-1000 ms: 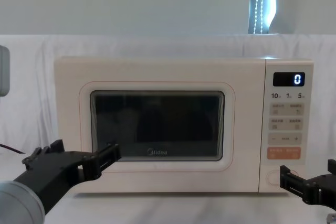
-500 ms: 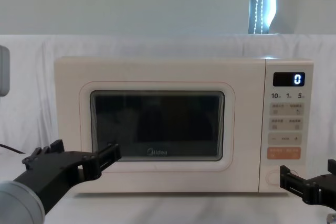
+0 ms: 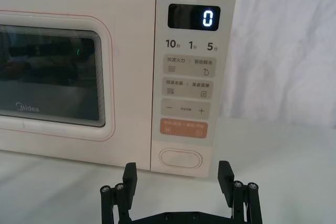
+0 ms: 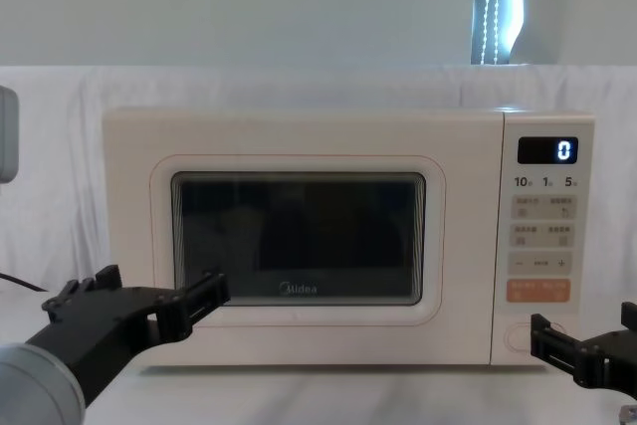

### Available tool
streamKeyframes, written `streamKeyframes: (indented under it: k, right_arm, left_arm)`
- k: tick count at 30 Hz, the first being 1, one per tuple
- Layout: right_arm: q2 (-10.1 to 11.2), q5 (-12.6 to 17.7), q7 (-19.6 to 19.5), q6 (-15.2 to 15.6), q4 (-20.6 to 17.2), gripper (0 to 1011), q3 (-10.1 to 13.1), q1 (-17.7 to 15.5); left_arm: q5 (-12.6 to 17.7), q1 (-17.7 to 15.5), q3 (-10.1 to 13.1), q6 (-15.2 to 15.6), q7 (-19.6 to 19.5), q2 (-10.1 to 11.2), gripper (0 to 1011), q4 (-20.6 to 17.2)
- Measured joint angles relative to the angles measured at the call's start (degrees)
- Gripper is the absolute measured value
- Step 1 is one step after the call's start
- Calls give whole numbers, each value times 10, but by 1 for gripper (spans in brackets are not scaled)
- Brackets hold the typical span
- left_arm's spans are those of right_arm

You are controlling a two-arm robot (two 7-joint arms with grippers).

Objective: Press the button to open the microwave door with one hand; close the microwave door with the other hand.

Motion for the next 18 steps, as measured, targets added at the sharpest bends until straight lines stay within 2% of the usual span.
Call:
streamKeyframes:
  k: [18]
  right_arm:
    - [0,0,0,0,0,1000,0,0]
  left_arm:
    - [0,0,0,0,0,0,1001,0]
